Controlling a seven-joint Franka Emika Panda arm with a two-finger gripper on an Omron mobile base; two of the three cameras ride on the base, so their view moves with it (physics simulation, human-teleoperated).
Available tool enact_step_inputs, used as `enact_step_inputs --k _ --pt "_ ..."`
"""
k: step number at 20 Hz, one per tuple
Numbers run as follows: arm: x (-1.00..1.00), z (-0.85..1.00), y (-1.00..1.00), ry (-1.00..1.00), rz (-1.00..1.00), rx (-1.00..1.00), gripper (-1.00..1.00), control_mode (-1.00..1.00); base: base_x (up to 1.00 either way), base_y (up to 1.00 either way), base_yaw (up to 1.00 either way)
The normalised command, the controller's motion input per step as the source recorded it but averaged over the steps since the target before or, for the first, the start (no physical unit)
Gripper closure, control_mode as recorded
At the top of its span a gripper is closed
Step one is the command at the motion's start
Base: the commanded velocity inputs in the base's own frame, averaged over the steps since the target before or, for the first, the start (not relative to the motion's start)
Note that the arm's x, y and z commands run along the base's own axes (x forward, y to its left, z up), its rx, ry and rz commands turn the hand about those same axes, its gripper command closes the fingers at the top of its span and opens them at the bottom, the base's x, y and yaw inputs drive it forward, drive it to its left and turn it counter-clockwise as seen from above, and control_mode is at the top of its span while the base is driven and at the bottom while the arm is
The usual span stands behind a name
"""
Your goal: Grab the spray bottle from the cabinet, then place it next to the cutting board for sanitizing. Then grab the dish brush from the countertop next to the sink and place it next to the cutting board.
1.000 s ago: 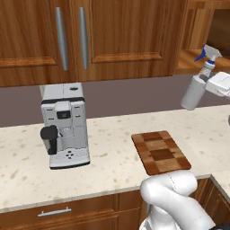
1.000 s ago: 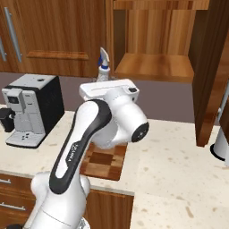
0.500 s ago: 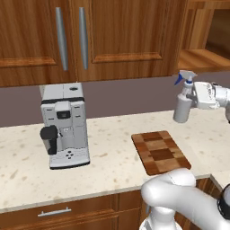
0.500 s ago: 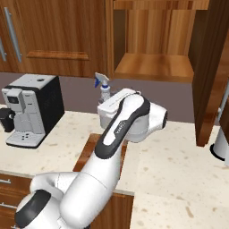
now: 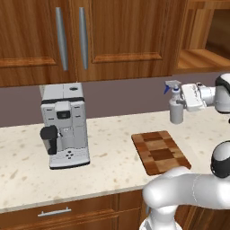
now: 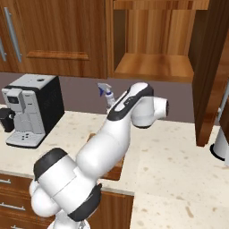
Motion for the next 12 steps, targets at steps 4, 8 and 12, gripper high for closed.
enact_step_inputs --k 4,8,12 --pt "0.55 -0.46 -0.15 0.00 0.01 -0.07 1.00 -1.00 0.00 0.00 0.00" --pt "0.27 -0.32 -0.36 0.00 0.00 -0.02 1.00 -1.00 0.00 0.00 0.00" --pt "0.21 -0.39 -0.44 0.00 0.00 0.03 1.00 -1.00 0.00 0.00 0.00"
